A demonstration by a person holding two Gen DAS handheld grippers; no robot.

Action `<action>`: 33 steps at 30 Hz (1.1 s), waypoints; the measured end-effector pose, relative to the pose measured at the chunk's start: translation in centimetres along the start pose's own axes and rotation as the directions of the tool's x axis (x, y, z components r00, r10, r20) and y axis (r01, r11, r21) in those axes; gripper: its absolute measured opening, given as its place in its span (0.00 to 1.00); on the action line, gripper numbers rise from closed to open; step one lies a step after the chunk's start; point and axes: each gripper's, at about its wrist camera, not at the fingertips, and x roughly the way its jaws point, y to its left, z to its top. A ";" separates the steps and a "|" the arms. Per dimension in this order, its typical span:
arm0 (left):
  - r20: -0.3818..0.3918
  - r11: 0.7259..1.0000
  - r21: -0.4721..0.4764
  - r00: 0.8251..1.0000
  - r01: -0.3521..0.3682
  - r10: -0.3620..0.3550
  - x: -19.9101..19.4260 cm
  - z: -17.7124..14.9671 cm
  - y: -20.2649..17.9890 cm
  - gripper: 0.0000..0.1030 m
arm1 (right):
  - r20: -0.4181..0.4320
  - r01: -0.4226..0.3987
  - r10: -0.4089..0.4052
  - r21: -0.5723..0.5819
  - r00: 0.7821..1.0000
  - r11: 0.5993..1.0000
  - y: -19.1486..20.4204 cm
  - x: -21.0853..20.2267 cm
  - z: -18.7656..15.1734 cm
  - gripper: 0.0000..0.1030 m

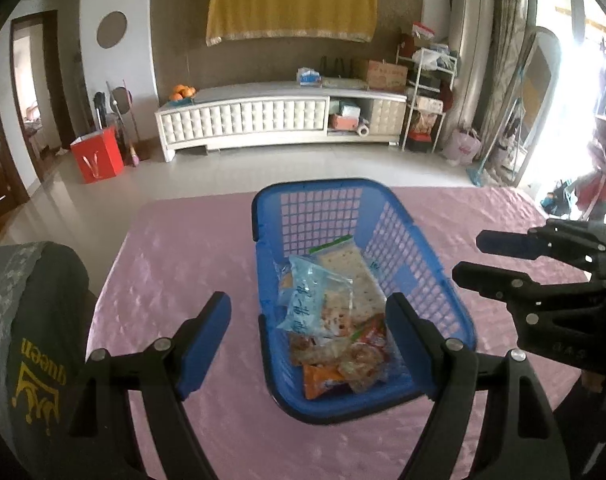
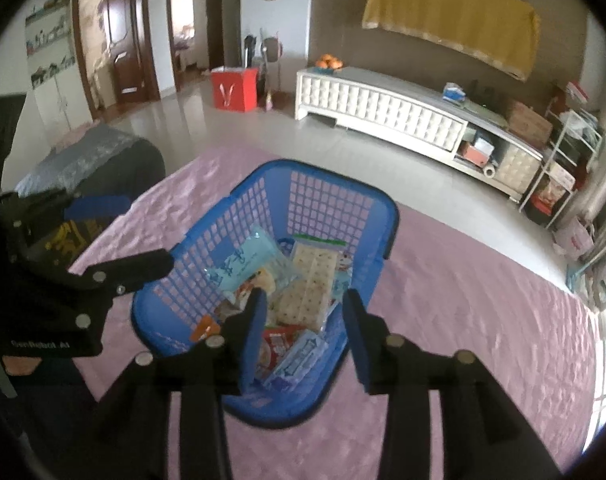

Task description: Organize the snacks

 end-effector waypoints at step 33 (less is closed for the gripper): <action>0.329 0.992 0.037 0.939 -0.120 0.102 -18.1 -8.5 -10.8 1.00 | 0.419 0.159 -0.235 0.207 0.877 0.965 2.5 -18.8 -10.7 1.00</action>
